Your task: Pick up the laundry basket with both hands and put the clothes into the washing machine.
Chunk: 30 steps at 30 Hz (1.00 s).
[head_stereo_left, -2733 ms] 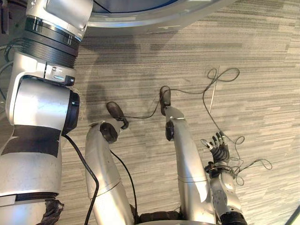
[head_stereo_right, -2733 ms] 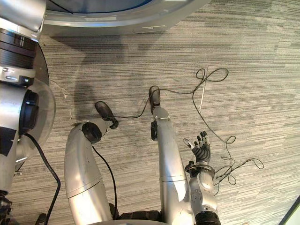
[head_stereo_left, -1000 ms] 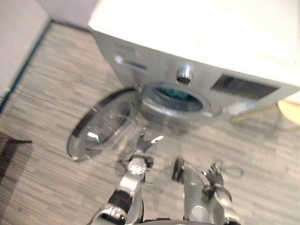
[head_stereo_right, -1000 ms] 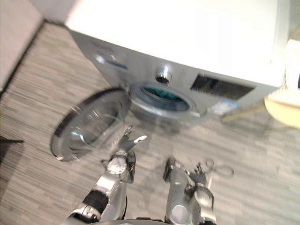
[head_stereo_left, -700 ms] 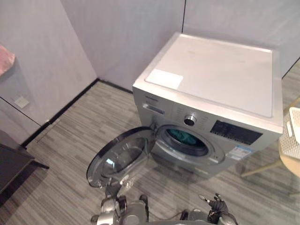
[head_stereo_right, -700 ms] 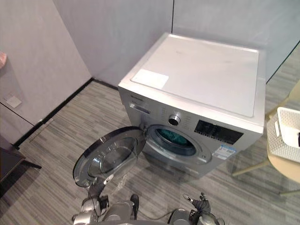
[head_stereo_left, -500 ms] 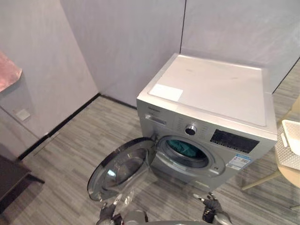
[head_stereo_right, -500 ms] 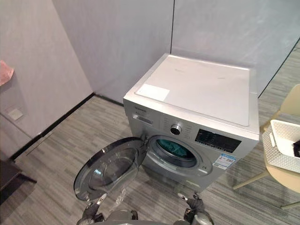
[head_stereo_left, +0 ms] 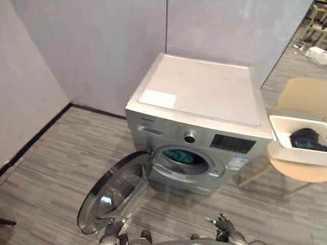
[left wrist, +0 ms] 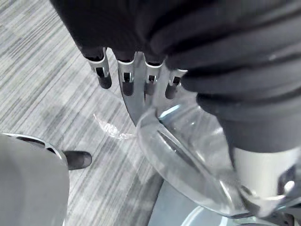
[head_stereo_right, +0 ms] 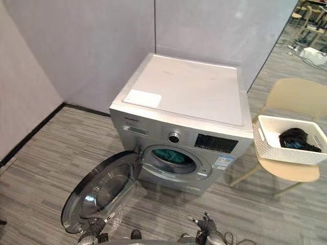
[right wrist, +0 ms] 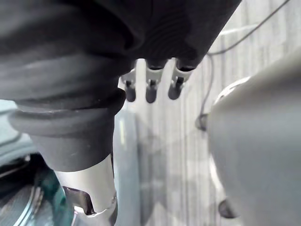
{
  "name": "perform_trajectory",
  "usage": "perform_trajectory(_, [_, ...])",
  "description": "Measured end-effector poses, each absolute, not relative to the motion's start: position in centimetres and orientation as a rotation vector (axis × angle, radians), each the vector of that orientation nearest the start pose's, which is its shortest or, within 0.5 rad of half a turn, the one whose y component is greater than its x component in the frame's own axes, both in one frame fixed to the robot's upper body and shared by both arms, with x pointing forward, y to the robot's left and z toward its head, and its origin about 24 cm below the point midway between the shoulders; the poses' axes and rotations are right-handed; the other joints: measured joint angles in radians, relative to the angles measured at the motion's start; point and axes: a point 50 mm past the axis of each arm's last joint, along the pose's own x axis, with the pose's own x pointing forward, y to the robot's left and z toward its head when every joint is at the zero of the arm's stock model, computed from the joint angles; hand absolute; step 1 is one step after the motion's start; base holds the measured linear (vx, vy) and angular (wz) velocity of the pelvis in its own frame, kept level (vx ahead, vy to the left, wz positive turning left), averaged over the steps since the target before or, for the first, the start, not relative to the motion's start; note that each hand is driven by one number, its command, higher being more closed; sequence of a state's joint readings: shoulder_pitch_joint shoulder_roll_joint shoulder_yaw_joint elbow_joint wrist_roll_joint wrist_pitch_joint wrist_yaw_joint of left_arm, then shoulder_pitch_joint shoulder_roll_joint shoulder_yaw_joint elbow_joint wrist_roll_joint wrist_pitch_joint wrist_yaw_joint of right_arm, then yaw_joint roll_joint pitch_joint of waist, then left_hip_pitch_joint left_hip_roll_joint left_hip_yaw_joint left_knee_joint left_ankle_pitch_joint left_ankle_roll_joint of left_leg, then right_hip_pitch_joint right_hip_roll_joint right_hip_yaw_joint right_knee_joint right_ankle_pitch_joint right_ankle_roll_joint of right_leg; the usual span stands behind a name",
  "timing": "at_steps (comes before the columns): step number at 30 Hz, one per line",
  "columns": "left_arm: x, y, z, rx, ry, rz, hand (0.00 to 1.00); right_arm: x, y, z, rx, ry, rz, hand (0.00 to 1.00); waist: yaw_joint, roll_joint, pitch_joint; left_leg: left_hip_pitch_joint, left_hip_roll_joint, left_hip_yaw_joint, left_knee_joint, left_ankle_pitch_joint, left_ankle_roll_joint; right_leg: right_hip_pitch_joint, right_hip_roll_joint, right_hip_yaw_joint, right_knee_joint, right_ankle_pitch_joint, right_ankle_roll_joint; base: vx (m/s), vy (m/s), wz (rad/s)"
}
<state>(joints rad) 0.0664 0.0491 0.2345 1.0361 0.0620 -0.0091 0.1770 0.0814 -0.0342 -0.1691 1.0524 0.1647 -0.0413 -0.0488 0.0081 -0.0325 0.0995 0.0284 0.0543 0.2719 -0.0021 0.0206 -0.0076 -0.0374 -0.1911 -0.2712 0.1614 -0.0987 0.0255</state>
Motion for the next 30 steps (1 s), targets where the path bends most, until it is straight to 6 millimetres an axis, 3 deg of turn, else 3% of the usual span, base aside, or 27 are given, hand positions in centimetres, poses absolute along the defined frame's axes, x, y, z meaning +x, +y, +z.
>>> perform_trajectory(2, [9.7, 20.8, -15.8, 0.073, 1.093, 0.387, 0.0, 9.6, -19.1, -16.2, 0.195, 1.075, -0.355, 0.0, 0.005, 0.005, 0.005, 0.005, 0.026, 0.057, 0.007, -0.001, 0.002, -0.037, -0.062, -0.092, 0.133, -0.03, -0.044, 0.01, 0.0, -0.79])
perform_trajectory(4, [9.5, 21.1, -15.9, 0.083, 1.102, 0.385, 0.0, 9.5, -19.5, -16.3, 0.192, 1.083, -0.371, 0.0, 0.008, 0.012, 0.009, 0.026, 0.059, 0.093, 0.023, -0.004, -0.004, -0.033, -0.157, -0.176, 0.272, -0.046, -0.039, 0.01, -0.077, -0.68])
perform_trajectory(5, [9.2, 21.3, -15.9, 0.081, 1.108, 0.395, 0.0, 9.2, -19.9, -16.4, 0.18, 1.098, -0.38, 0.0, 0.012, 0.013, 0.01, 0.044, 0.089, 0.115, 0.043, -0.017, -0.028, -0.011, -0.212, -0.211, 0.322, -0.041, -0.042, 0.0, -0.134, -0.58])
perform_trajectory(6, [8.9, 21.6, -15.9, 0.088, 1.111, 0.399, 0.0, 9.0, -19.9, -16.4, 0.171, 1.106, -0.375, 0.0, 0.012, 0.007, 0.006, 0.048, 0.103, 0.123, 0.057, -0.024, -0.044, -0.001, -0.235, -0.212, 0.335, -0.034, -0.035, -0.03, -0.25, -0.7])
perform_trajectory(7, [8.6, 22.2, -15.8, 0.108, 1.109, 0.405, 0.0, 8.9, -19.7, -16.5, 0.164, 1.119, -0.362, 0.0, 0.011, -0.013, -0.005, 0.035, 0.123, 0.139, 0.078, -0.044, -0.082, -0.002, -0.251, -0.167, 0.336, 0.014, -0.003, -0.11, -0.399, -0.66])
perform_trajectory(8, [8.4, 23.2, -15.7, 0.138, 1.111, 0.41, 0.0, 8.8, -19.2, -16.6, 0.171, 1.133, -0.35, 0.0, 0.011, -0.042, -0.018, 0.028, 0.137, 0.141, 0.086, -0.058, -0.129, 0.004, -0.233, -0.105, 0.277, 0.042, 0.15, -0.11, -0.47, -0.65])
perform_trajectory(9, [8.3, 23.6, -15.6, 0.152, 1.112, 0.41, 0.0, 8.6, -19.2, -16.7, 0.172, 1.142, -0.351, 0.0, 0.012, -0.046, -0.023, 0.024, 0.141, 0.137, 0.082, -0.058, -0.146, 0.016, -0.207, -0.099, 0.23, 0.007, 0.195, -0.09, -0.531, -0.71])
perform_trajectory(10, [8.1, 23.4, -15.7, 0.145, 1.118, 0.413, 0.0, 8.6, -19.6, -16.7, 0.162, 1.144, -0.351, 0.0, 0.022, -0.048, -0.031, 0.015, 0.168, 0.118, 0.066, -0.043, -0.172, 0.052, -0.151, -0.106, 0.101, -0.048, 0.188, 0.01, -0.438, -0.58])
perform_trajectory(11, [8.1, 22.6, -15.9, 0.123, 1.13, 0.403, 0.0, 8.8, -20.1, -16.6, 0.157, 1.138, -0.363, 0.0, 0.022, -0.007, -0.019, 0.018, 0.207, 0.081, 0.06, -0.035, -0.187, 0.064, -0.091, -0.124, 0.069, -0.046, 0.177, 0.03, -0.443, -0.67])
perform_trajectory(12, [8.0, 21.9, -16.1, 0.1, 1.137, 0.398, 0.0, 8.9, -21.3, -16.4, 0.126, 1.133, -0.376, 0.0, 0.022, 0.036, -0.012, 0.02, 0.246, 0.028, 0.053, -0.014, -0.194, 0.064, -0.023, -0.123, 0.054, -0.025, 0.143, 0.06, -0.377, -0.43])
perform_trajectory(13, [7.7, 21.6, -16.2, 0.084, 1.148, 0.406, 0.0, 8.8, -21.7, -16.3, 0.114, 1.133, -0.379, 0.0, 0.021, 0.053, -0.014, 0.021, 0.281, 0.019, 0.059, 0.005, -0.203, 0.062, 0.013, -0.12, 0.06, -0.037, 0.122, 0.04, -0.381, -0.34])
perform_trajectory(15, [7.1, 21.6, -16.3, 0.066, 1.157, 0.43, 0.0, 9.2, -21.7, -16.2, 0.088, 1.123, -0.354, 0.0, 0.017, 0.058, -0.021, 0.016, 0.332, 0.024, 0.086, 0.043, -0.195, 0.056, 0.059, -0.116, 0.074, -0.068, 0.093, 0.03, -0.262, -0.19])
perform_trajectory(16, [7.2, 21.8, -16.2, 0.061, 1.152, 0.44, 0.0, 9.5, -21.3, -16.1, 0.084, 1.11, -0.336, 0.0, 0.018, 0.052, -0.023, 0.001, 0.358, 0.028, 0.117, 0.06, -0.173, 0.06, 0.085, -0.112, 0.059, -0.068, 0.077, 0.04, -0.335, -0.25])
perform_trajectory(17, [7.3, 22.1, -16.2, 0.052, 1.145, 0.455, 0.0, 10.1, -20.6, -16.1, 0.088, 1.093, -0.308, 0.0, 0.016, 0.039, -0.02, -0.037, 0.405, 0.034, 0.192, 0.084, -0.124, 0.083, 0.128, -0.104, 0.007, -0.054, 0.049, 0.05, -0.385, -0.31])
perform_trajectory(19, [7.5, 22.5, -16.0, 0.061, 1.132, 0.461, 0.0, 10.7, -20.1, -15.9, 0.089, 1.07, -0.293, 0.0, 0.027, 0.038, -0.016, -0.091, 0.448, 0.024, 0.308, 0.089, -0.022, 0.099, 0.169, -0.084, -0.037, -0.037, 0.019, 0.05, -0.248, -0.44])
perform_trajectory(20, [7.9, 22.6, -15.8, 0.064, 1.115, 0.463, 0.0, 11.4, -20.2, -15.6, 0.078, 1.04, -0.29, 0.0, 0.044, 0.026, 0.0, -0.143, 0.447, -0.051, 0.447, 0.045, -0.016, 0.125, 0.181, -0.053, -0.053, -0.027, 0.002, 0.12, -0.168, -0.84])
perform_trajectory(21, [7.9, 22.3, -15.8, 0.06, 1.11, 0.463, 0.0, 12.0, -20.7, -15.3, 0.046, 1.019, -0.283, 0.0, 0.066, 0.033, 0.009, -0.195, 0.364, -0.151, 0.609, -0.078, -0.055, 0.129, 0.175, -0.012, -0.062, -0.026, -0.015, 0.11, -0.113, -0.87])
perform_trajectory(22, [8.0, 21.8, -15.9, 0.05, 1.104, 0.459, 0.0, 12.5, -21.0, -15.1, 0.031, 1.006, -0.281, 0.0, 0.066, 0.043, 0.015, -0.216, 0.31, -0.19, 0.669, -0.124, -0.068, 0.133, 0.172, 0.002, -0.064, -0.026, -0.017, 0.12, 0.008, -0.79])
perform_trajectory(23, [8.0, 21.2, -15.9, 0.037, 1.103, 0.455, 0.0, 13.1, -21.6, -14.7, 0.013, 0.986, -0.281, 0.0, 0.063, 0.066, 0.026, -0.244, 0.209, -0.233, 0.724, -0.19, -0.091, 0.145, 0.17, 0.021, -0.068, -0.027, -0.019, 0.09, 0.081, -0.65])
perform_trajectory(24, [8.0, 20.7, -16.0, 0.027, 1.097, 0.448, 0.0, 13.5, -21.7, -14.6, 0.009, 0.975, -0.276, 0.0, 0.067, 0.084, 0.036, -0.258, 0.114, -0.233, 0.699, -0.223, -0.072, 0.155, 0.171, 0.043, -0.074, -0.03, -0.024, 0.09, 0.081, -0.61])
perform_trajectory(25, [7.9, 20.6, -16.0, 0.026, 1.097, 0.446, 0.0, 13.7, -21.5, -14.6, 0.009, 0.972, -0.27, 0.0, 0.068, 0.088, 0.037, -0.268, 0.074, -0.229, 0.664, -0.231, -0.059, 0.156, 0.172, 0.054, -0.077, -0.03, -0.023, 0.1, 0.118, -0.66])
perform_trajectory(26, [7.8, 20.5, -16.0, 0.026, 1.099, 0.444, 0.0, 13.9, -20.9, -14.6, 0.004, 0.969, -0.244, 0.0, 0.083, 0.09, 0.037, -0.274, 0.015, -0.227, 0.557, -0.234, -0.053, 0.151, 0.176, 0.079, -0.078, -0.034, -0.017, 0.13, 0.102, -0.68])
perform_trajectory(27, [7.9, 20.6, -16.0, 0.026, 1.096, 0.442, 0.0, 14.1, -20.2, -14.6, -0.003, 0.966, -0.212, 0.0, 0.109, 0.096, 0.03, -0.241, -0.007, -0.236, 0.444, -0.253, -0.022, 0.136, 0.182, 0.113, -0.086, -0.035, -0.007, 0.15, 0.116, -0.61])
perform_trajectory(29, [8.1, 20.8, -15.9, 0.017, 1.087, 0.438, 0.0, 15.2, -18.5, -14.5, -0.027, 0.951, -0.123, 0.0, 0.133, 0.062, 0.029, -0.228, -0.048, -0.25, 0.405, -0.25, -0.01, 0.12, 0.162, 0.145, -0.11, -0.022, 0.012, 0.15, 0.066, -0.43])
perform_trajectory(30, [8.0, 20.8, -15.9, 0.012, 1.09, 0.437, 0.0, 15.7, -18.2, -14.3, -0.042, 0.94, -0.093, 0.0, 0.138, 0.064, 0.031, -0.231, -0.056, -0.254, 0.421, -0.255, 0.014, 0.125, 0.163, 0.152, -0.113, -0.023, 0.014, 0.23, 0.084, -0.37])
